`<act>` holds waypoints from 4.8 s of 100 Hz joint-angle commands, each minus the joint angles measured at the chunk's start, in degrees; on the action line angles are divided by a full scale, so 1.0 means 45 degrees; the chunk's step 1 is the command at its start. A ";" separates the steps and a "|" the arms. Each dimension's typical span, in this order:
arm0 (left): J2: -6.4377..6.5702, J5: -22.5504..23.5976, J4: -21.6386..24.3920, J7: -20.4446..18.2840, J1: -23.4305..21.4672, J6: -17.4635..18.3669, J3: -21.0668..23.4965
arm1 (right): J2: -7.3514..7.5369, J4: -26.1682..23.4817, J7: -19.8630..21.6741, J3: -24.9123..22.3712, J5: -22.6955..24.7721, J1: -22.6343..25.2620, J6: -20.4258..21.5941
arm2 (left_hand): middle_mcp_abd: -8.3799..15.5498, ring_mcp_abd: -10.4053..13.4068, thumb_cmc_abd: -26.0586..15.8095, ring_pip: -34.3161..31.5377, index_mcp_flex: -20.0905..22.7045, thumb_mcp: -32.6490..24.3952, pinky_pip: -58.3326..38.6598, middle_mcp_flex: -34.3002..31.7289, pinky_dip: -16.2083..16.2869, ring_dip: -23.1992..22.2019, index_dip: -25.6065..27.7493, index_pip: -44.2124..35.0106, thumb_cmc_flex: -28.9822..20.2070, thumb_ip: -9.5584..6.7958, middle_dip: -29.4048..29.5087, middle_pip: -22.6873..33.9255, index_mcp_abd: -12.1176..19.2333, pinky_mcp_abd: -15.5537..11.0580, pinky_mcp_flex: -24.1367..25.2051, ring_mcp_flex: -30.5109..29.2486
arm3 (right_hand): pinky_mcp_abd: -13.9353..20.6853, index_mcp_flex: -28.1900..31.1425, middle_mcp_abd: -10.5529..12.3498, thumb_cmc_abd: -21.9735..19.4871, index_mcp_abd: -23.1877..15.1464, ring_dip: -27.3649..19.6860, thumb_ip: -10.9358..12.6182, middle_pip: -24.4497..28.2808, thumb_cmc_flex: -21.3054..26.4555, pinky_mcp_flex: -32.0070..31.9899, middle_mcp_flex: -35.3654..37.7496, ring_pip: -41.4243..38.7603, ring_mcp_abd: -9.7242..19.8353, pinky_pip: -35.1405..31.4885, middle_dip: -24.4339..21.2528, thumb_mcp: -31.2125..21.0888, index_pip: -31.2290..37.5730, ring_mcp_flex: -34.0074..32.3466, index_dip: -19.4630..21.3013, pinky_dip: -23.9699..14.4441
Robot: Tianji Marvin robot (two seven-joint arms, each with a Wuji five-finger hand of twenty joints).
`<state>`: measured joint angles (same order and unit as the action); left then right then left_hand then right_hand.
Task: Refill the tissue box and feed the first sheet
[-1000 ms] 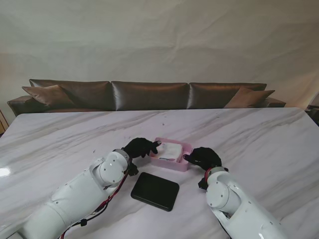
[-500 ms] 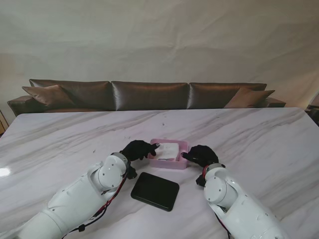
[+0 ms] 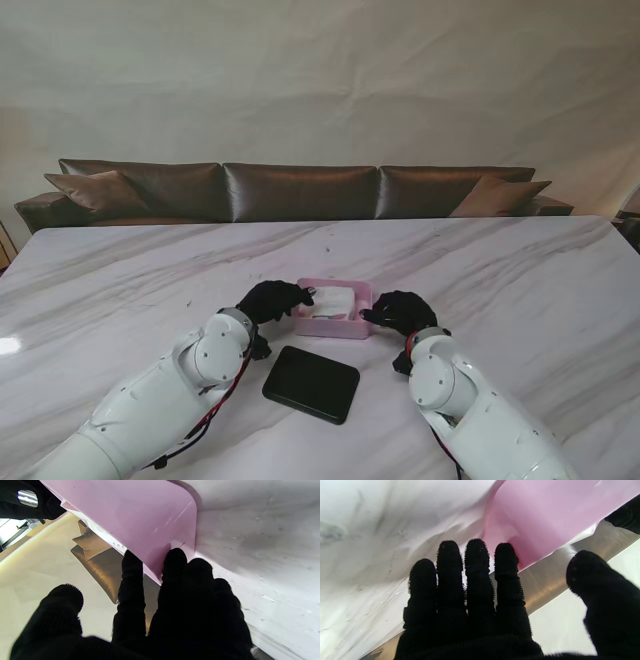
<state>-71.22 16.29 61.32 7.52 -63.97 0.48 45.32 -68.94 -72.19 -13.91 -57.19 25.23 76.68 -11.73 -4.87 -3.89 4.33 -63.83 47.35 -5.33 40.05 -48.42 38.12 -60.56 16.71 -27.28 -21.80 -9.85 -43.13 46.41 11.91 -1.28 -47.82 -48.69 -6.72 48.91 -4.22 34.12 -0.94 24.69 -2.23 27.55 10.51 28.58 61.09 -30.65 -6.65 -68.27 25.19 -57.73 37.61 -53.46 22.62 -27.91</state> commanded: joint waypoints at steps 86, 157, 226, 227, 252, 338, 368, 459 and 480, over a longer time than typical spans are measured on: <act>0.0704 0.1068 0.3881 -0.0268 -0.2674 -0.1858 0.2338 | 0.0225 -0.3732 -0.0063 -0.1383 0.1457 0.2838 -0.2795 | 0.0959 -0.1782 -0.0197 -0.0567 0.1012 0.0300 -3.3737 -0.0154 -0.1131 0.0405 0.0312 -0.0285 0.0278 0.0463 -0.0056 -0.0107 -0.1166 -0.2602 -0.0780 -0.1198 | -0.0375 -0.0574 -0.0650 0.0036 0.0677 -0.0297 0.1588 -0.0342 -0.0986 0.2442 -0.0007 -0.0152 -0.0885 -0.2077 -0.0515 0.1611 -0.0658 -0.1193 -0.0346 -0.0535; 0.1221 0.0232 0.6844 -0.2281 -0.5257 -0.5297 0.3594 | -0.0752 -0.6236 -0.2037 -0.0374 0.0003 0.4998 -0.5637 | -0.0381 -0.2117 -0.0244 -0.1801 0.2542 0.0081 -3.5556 -0.2663 -0.0814 0.1960 -0.0212 -0.1063 -0.0004 -0.0127 0.0915 0.0407 -0.3819 -0.3636 -0.3575 -0.5054 | -0.0961 0.0918 -0.2631 -0.0898 0.3096 -0.1509 0.2049 0.1064 -0.0375 0.6478 0.1300 -0.1441 -0.2569 -0.3612 -0.2028 0.2265 0.0078 -0.3003 -0.1522 0.1675; 0.0640 -0.3055 0.7773 -0.1741 -0.5744 -0.7869 0.4650 | -0.1029 -0.6011 -0.2009 -0.0022 -0.0865 0.4879 -0.6344 | -0.2167 -0.2414 0.0091 -0.1126 0.1712 0.0190 -3.4459 -0.2117 -0.1109 0.3391 -0.0961 0.1365 -0.0552 -0.0148 0.1788 0.0290 -0.6004 -0.3012 -0.3418 -0.5306 | -0.1330 0.0826 -0.2795 -0.1028 0.3283 -0.1712 0.2113 0.1077 -0.0132 0.6266 0.1101 -0.1397 -0.2723 -0.3337 -0.2080 0.2472 -0.0050 -0.2780 -0.1566 0.2293; 0.0635 -0.3093 0.7780 -0.1755 -0.5742 -0.7930 0.4661 | -0.1028 -0.6003 -0.2006 -0.0022 -0.0871 0.4872 -0.6337 | -0.2181 -0.2410 0.0091 -0.1125 0.1711 0.0193 -3.4448 -0.2110 -0.1113 0.3398 -0.0961 0.1367 -0.0552 -0.0145 0.1788 0.0291 -0.6013 -0.3015 -0.3417 -0.5306 | -0.1333 0.0824 -0.2792 -0.1035 0.3282 -0.1715 0.2114 0.1077 -0.0132 0.6266 0.1099 -0.1393 -0.2720 -0.3336 -0.2081 0.2472 -0.0051 -0.2767 -0.1565 0.2297; 0.0460 -0.3617 0.7120 -0.1737 -0.5398 -0.8783 0.4583 | -0.1072 -0.5797 -0.1910 -0.0050 -0.1234 0.4708 -0.6317 | -0.2254 -0.2708 -0.0039 -0.0047 0.1563 0.0285 -3.3500 -0.1861 -0.1721 0.3872 -0.0895 0.1362 -0.0623 -0.0046 0.1896 0.0177 -0.6094 -0.2143 -0.3274 -0.5140 | -0.1347 0.0665 -0.2865 -0.1063 0.3361 -0.1745 0.2130 0.1005 -0.0108 0.6177 0.0935 -0.1371 -0.2813 -0.3272 -0.2112 0.2509 -0.0140 -0.2674 -0.1586 0.2411; 0.0212 -0.4634 0.4388 -0.2131 -0.3982 -0.8275 0.3613 | -0.1335 -0.5739 -0.1902 -0.0196 -0.3074 0.4829 -0.6161 | -0.2436 -0.4101 -0.0161 0.3123 0.1056 0.0307 -2.8823 -0.0885 -0.5186 0.6351 -0.1041 0.1892 -0.0616 -0.0072 0.3647 -0.1537 -0.6131 0.2570 -0.2312 -0.2456 | -0.1793 -0.1059 -0.4065 -0.1176 0.4650 -0.1861 0.2172 0.0849 -0.0010 0.5710 -0.1339 -0.0920 -0.3238 -0.2130 -0.1918 0.2606 -0.0645 -0.1529 -0.2174 0.3457; 0.0145 -0.4792 0.4134 -0.2181 -0.3751 -0.8244 0.3237 | -0.1377 -0.5909 -0.1926 -0.0177 -0.3066 0.4917 -0.6393 | -0.2468 -0.4202 -0.0170 0.3189 0.1083 0.0289 -2.8509 -0.0861 -0.5278 0.6822 -0.1082 0.1987 -0.0627 -0.0078 0.3869 -0.1640 -0.6197 0.2783 -0.2175 -0.2285 | -0.1809 -0.1068 -0.4091 -0.1219 0.4692 -0.1829 0.2194 0.0888 0.0042 0.5694 -0.1343 -0.0937 -0.3255 -0.2125 -0.1901 0.2641 -0.0576 -0.1499 -0.2261 0.3593; 0.0191 -0.4697 0.4474 -0.2277 -0.3885 -0.8357 0.2921 | -0.1620 -0.6136 -0.1491 -0.0662 -0.3314 0.4591 -0.8373 | -0.2404 -0.4238 -0.0283 0.3002 0.1089 0.0311 -2.8540 -0.0893 -0.5248 0.7153 -0.1061 0.1966 -0.0659 -0.0041 0.3973 -0.1631 -0.6157 0.2805 -0.2249 -0.2234 | -0.2484 -0.2489 -0.5383 -0.1387 0.6064 -0.1814 0.2199 0.1366 0.0124 0.5129 -0.3687 -0.0338 -0.3941 -0.1364 -0.1564 0.2837 -0.1158 -0.0208 -0.2821 0.4618; 0.0247 -0.4748 0.4370 -0.2469 -0.3866 -0.8075 0.2821 | -0.1605 -0.6630 -0.1506 -0.0631 -0.2797 0.5086 -0.8829 | -0.2388 -0.4200 -0.0286 0.2964 0.1104 0.0330 -2.8542 -0.0928 -0.5252 0.7163 -0.1045 0.1934 -0.0645 -0.0034 0.3980 -0.1627 -0.6145 0.2805 -0.2249 -0.2278 | -0.2459 -0.2693 -0.5533 -0.1435 0.6219 -0.1729 0.2189 0.1550 0.0087 0.5199 -0.3946 -0.0381 -0.4030 -0.1270 -0.1495 0.2858 -0.1237 -0.0157 -0.2894 0.4814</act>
<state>-70.05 -4.75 83.58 -1.92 -79.49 -35.35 59.09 -76.30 -102.12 -22.04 -60.40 12.16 97.88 -49.71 -13.71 -13.86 4.33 -51.46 51.08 -5.26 -52.01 -53.99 14.55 -29.50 12.91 -19.30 -24.07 -9.27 -25.88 40.34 -8.18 15.10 -59.57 -60.31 -18.22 37.41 -22.19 28.62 22.80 18.37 6.92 36.56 11.19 50.13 45.90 -36.45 -16.99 -73.76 19.18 -46.03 31.94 -55.84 10.13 -6.97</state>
